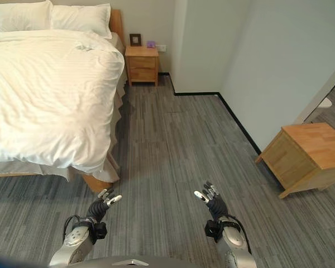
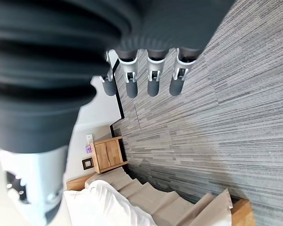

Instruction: Making the bed.

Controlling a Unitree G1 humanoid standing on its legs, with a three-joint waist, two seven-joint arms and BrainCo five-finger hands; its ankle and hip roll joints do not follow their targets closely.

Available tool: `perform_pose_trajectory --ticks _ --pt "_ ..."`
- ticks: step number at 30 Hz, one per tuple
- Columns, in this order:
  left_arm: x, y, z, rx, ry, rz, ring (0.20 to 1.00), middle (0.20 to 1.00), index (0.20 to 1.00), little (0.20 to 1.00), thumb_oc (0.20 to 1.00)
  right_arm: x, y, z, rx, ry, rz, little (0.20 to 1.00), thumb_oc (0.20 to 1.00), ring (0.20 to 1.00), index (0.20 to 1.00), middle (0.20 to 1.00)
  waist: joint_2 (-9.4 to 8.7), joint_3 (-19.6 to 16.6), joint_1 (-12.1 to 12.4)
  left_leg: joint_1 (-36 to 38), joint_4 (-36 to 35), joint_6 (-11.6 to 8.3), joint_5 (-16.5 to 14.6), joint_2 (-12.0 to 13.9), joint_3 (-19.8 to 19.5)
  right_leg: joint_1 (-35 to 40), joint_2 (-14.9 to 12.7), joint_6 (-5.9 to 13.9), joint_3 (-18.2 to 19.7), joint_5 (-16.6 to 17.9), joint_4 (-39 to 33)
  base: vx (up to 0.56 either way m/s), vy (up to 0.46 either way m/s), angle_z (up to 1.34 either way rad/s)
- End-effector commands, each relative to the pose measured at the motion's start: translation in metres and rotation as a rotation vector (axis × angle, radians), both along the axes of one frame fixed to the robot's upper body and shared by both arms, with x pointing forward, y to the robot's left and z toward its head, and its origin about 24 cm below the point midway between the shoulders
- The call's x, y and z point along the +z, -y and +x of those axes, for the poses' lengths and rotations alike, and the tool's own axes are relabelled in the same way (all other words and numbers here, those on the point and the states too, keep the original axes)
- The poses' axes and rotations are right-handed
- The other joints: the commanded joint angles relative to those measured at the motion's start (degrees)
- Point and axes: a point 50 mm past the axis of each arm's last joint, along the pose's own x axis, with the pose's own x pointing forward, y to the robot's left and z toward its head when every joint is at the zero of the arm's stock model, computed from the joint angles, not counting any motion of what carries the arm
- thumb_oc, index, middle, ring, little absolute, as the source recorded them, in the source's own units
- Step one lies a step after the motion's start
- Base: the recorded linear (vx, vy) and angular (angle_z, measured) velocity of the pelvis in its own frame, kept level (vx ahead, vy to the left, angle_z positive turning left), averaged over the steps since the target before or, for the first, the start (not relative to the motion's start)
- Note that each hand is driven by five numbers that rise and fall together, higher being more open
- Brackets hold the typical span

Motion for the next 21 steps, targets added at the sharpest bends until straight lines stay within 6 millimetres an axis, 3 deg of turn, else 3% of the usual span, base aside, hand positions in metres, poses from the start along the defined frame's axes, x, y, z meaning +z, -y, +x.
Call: perform_pose_trajectory --ticks 1,4,8,14,17,18,19,21 --pt "0.031 -0.002 0.038 -0.017 0.174 0.046 1.0 1.0 1.0 1.0 1.0 0.014 0.028 0.008 -0.125 0.069 0.015 1.0 1.0 1.0 1.0 1.0 -1.3 4.71 0.88 -5.54 6.84 -3.14 -2.63 4.68 3.76 -3.46 -4.55 2.88 -8.51 2.42 1.13 0.04 0.143 0.29" --pt "0.037 -0.004 0.044 -0.013 0.203 0.058 1.0 1.0 1.0 1.0 1.0 0.02 0.029 0.012 -0.144 0.117 0.025 1.0 1.0 1.0 1.0 1.0 -0.75 3.13 -0.53 -3.26 1.52 -2.81 -1.28 3.53 2.99 -3.44 -4.58 3.24 -8.07 2.77 0.1 0.02 0.133 0.24" --pt "0.045 -0.013 0.048 -0.03 0.24 0.109 1.0 1.0 1.0 1.0 1.0 0.021 0.023 0.016 -0.066 0.121 0.005 1.0 1.0 1.0 1.0 1.0 -1.14 3.08 0.07 -3.2 2.48 -2.12 -2.05 2.97 2.77 -2.82 -5.19 3.45 -7.68 2.89 -0.29 0.05 0.108 0.01" --pt "0.043 -0.028 0.046 0.048 0.222 0.121 1.0 1.0 1.0 1.0 1.0 0.042 0.002 0.046 0.032 0.231 0.011 1.0 1.0 1.0 1.0 1.0 -0.77 4.13 1.32 -4.28 4.16 -0.25 -3.9 1.43 3.09 -4.49 -7.13 4.82 -5.78 2.64 2.45 0.06 0.136 -0.04" --pt "0.041 -0.034 0.042 0.064 0.203 0.133 1.0 1.0 1.0 1.0 1.0 0.046 -0.006 0.055 0.04 0.258 0.034 1.0 1.0 1.0 1.0 1.0 0.28 5.74 1.93 -4.95 4.94 1.17 -5.05 1.18 4.79 -9.83 -8.23 6.15 -5.82 2.77 11.88 0.05 0.214 -0.41" --pt "0.039 -0.036 0.04 0.058 0.192 0.145 1.0 1.0 1.0 1.0 1.0 0.044 -0.01 0.056 0.051 0.248 0.033 1.0 1.0 1.0 1.0 1.0 0.96 6.96 2.08 -3.92 5.08 2.28 -6.13 0.94 6.11 -14.17 -9.83 7.27 -7.89 7.23 22.47 0.16 0.273 -0.48" --pt "0.038 -0.037 0.04 0.054 0.184 0.155 1.0 1.0 1.0 1.0 1.0 0.042 -0.01 0.054 0.054 0.234 0.033 1.0 1.0 1.0 1.0 1.0 1.18 7.63 1.65 -2.43 4.79 2.48 -6.75 1.08 6.61 -16.9 -10.11 7.87 -8.54 9.59 25.6 0.16 0.2 -0.6" --pt "0.038 -0.037 0.04 0.054 0.181 0.163 1.0 1.0 1.0 1.0 1.0 0.04 -0.009 0.052 0.048 0.228 0.045 1.0 1.0 1.0 1.0 1.0 1.22 8.16 0.98 -0.98 4.41 2.37 -7.27 1.36 6.8 -19.53 -9.81 8.2 -9.16 10.25 26.7 0.2 0.081 -0.46"
